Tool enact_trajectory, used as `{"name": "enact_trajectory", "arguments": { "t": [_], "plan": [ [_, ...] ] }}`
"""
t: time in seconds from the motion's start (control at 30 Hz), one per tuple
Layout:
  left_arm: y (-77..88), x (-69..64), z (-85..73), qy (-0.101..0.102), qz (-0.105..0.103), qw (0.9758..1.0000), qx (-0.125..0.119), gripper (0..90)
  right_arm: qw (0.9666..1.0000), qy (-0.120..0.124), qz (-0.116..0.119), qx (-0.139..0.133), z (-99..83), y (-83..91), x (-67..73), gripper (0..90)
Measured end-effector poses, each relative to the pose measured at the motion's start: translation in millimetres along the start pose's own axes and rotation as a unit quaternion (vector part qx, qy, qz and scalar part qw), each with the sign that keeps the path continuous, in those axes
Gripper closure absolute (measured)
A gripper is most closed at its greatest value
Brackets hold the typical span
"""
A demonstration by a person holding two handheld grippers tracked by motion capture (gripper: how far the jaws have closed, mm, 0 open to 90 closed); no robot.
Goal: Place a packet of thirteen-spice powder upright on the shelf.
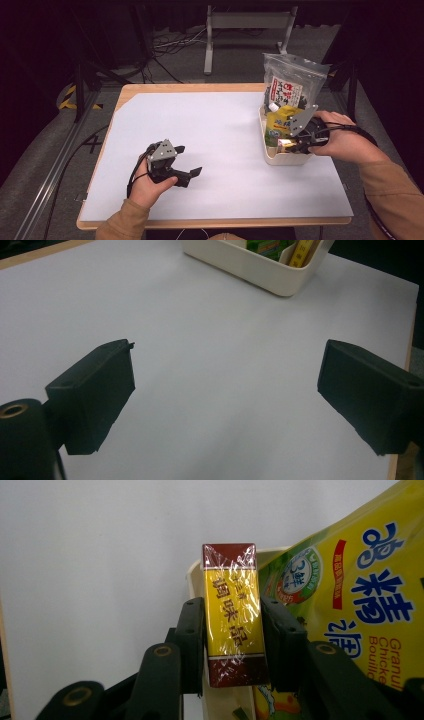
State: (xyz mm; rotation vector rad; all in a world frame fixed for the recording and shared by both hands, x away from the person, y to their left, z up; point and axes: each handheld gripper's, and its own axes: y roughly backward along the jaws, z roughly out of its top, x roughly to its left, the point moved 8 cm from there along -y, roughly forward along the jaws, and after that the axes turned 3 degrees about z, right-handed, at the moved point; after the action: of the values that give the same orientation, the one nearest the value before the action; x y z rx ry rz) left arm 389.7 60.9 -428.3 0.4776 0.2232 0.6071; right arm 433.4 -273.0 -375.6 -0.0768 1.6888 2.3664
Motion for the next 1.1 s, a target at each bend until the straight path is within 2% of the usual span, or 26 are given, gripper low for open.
{"name": "enact_trajectory", "arguments": {
  "t": [0.23, 0.47, 0.57, 0.63, 0.83, 1.1],
  "plan": [
    [-0.8, -0.2, -0.1, 0.001, 0.000, 1.0000, 0.000, 9.0, 1.0000, -0.004, -0.003, -0.003, -1.3, 1.1, -0.1, 63.3],
    [0.1, 0.2, 0.8, 0.001, 0.000, 1.0000, 0.000, 8.9, 0.9996, -0.008, -0.006, -0.025, 1.8, 3.4, 0.5, 59.0],
    [2.9, 0.2, 1.4, 0.000, 0.002, 1.0000, 0.000, 8.7, 0.9981, -0.029, -0.006, -0.054, 5.9, 4.4, 3.2, 51.8],
    [5.3, -0.6, -0.1, 0.000, 0.002, 1.0000, 0.001, 8.5, 0.9969, -0.039, -0.005, -0.068, 7.8, 5.6, 5.3, 50.5],
    [14.3, 0.6, -6.5, -0.001, 0.008, 1.0000, 0.004, 8.1, 0.9902, -0.065, -0.016, -0.122, 18.1, 10.0, 12.7, 44.2],
    [35.1, 6.9, -21.7, 0.003, 0.024, 0.9997, 0.003, 7.5, 0.9732, -0.119, -0.032, -0.194, 29.1, 15.9, 22.7, 39.9]
  ]
}}
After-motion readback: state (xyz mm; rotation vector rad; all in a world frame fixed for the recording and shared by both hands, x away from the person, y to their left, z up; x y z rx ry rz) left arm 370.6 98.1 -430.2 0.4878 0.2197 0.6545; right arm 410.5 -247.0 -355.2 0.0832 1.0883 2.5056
